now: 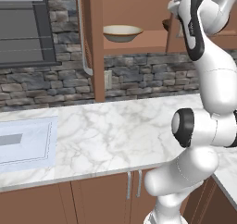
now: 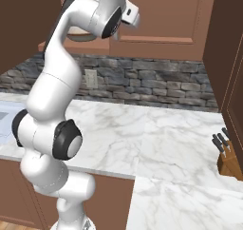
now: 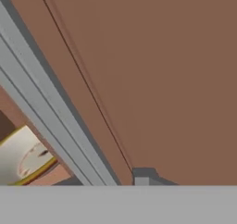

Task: Move the bowls from the cabinet to the plates on the dining table.

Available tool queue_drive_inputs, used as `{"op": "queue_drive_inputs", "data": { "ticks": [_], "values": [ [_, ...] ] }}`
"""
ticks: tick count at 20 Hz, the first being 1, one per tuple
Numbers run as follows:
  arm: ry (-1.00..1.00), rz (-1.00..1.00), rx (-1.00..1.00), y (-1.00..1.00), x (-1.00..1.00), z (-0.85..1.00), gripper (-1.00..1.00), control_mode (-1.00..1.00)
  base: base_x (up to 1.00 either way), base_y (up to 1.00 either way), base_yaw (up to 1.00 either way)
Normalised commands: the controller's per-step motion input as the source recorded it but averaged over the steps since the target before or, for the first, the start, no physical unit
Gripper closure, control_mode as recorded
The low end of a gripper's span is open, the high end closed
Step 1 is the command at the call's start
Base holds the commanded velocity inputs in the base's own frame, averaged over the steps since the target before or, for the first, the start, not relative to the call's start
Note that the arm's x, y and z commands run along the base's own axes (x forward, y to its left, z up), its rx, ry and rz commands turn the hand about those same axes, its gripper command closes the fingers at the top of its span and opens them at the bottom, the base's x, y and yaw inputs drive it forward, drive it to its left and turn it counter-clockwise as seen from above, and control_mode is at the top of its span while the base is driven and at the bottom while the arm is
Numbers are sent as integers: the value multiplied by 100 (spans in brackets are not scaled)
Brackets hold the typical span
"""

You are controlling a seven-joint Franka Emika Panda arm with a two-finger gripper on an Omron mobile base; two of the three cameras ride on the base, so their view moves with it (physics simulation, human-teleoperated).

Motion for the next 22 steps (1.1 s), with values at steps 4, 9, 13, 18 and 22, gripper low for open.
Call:
{"op": "queue_drive_inputs", "data": {
  "ticks": [4, 9, 13, 18, 22],
  "values": [
    [-8, 0, 0, -56, -77, -8, 100, -100, 0, 0, 0],
    [-8, 0, 0, -68, -82, -8, 100, -100, 0, 0, 0],
    [-6, 0, 0, -72, -76, -13, 100, -100, 0, 0, 0],
    [-2, 0, 0, -72, -78, -7, 100, -100, 0, 0, 0],
    [0, 0, 0, -59, -66, 0, 100, -100, 0, 0, 0]
  ]
}}
